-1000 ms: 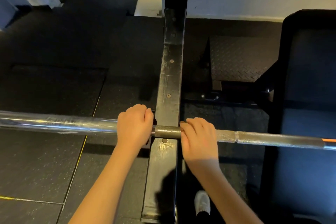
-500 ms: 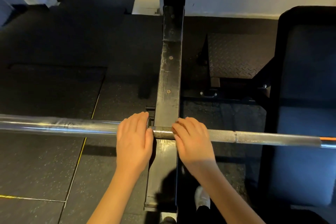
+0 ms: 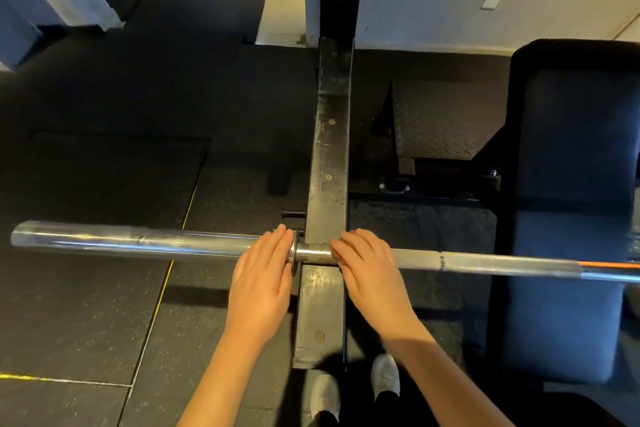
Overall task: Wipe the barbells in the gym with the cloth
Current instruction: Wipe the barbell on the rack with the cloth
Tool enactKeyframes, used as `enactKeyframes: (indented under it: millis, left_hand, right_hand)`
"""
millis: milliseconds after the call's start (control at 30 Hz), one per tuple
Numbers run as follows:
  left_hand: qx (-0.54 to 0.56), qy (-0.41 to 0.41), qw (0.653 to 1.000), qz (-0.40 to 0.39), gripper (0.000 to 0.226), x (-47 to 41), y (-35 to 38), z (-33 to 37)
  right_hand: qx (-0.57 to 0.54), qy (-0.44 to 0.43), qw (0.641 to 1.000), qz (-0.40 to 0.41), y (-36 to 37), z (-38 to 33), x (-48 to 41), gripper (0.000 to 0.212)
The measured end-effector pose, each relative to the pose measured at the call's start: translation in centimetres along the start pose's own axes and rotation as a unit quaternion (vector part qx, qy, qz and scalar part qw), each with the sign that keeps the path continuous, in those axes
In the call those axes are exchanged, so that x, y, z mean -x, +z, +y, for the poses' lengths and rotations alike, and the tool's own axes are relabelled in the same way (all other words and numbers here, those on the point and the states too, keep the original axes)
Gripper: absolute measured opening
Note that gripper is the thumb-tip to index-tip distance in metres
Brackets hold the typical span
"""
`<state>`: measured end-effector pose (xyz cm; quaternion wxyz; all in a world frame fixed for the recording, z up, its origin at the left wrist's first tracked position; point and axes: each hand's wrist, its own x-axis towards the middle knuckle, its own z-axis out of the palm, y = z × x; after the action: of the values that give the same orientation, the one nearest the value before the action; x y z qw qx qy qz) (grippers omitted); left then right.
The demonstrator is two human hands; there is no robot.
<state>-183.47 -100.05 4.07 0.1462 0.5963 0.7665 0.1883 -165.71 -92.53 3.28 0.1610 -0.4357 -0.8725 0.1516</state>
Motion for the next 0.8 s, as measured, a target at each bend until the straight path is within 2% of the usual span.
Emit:
enactKeyframes:
  millis: [67,200,267,333,400,467,600,800]
  left_hand:
    - [-0.014,-0.003,1.000,-0.011,0.059,0.1,-0.8,-0.5]
    - [-0.043,-0.017,0.998,-0.030,0.063,0.8,-1.7,-1.2]
    - [-0.040,-0.024,0.998,-0.036,0.061,1.4,-1.9,-1.1]
    - [-0.031,-0.034,0.998,-0.037,0.053,1.8,-2.1,-0.7]
    - [-0.026,-0.047,0.998,-0.042,0.051,2.1,-2.4,-0.3]
    - [-0.023,-0.060,0.997,-0.042,0.053,2.3,-2.7,-0.1]
    - [-0.006,-0.088,0.994,-0.062,0.057,2.9,-2.8,0.1]
    - [-0.013,-0.089,0.994,-0.062,0.073,2.8,-2.8,0.6]
  right_hand:
    - [0.005,-0.006,1.000,-0.009,-1.2,1.7,0.7,0.032]
    - [0.044,0.092,0.995,0.021,-2.5,4.4,2.8,0.043]
    - [0.045,0.149,0.987,0.041,-1.9,3.3,3.3,0.039]
    - [0.003,0.157,0.986,0.048,-1.2,1.5,2.7,0.035]
    - [-0.039,0.114,0.992,0.026,-0.9,-0.2,1.9,0.034]
    - [-0.068,0.098,0.993,-0.010,-1.4,-0.9,1.1,0.024]
    - [-0.136,0.148,0.977,-0.071,-3.1,-1.1,-0.1,0.030]
    - [-0.209,0.191,0.954,-0.095,-3.5,-1.8,-1.0,0.031]
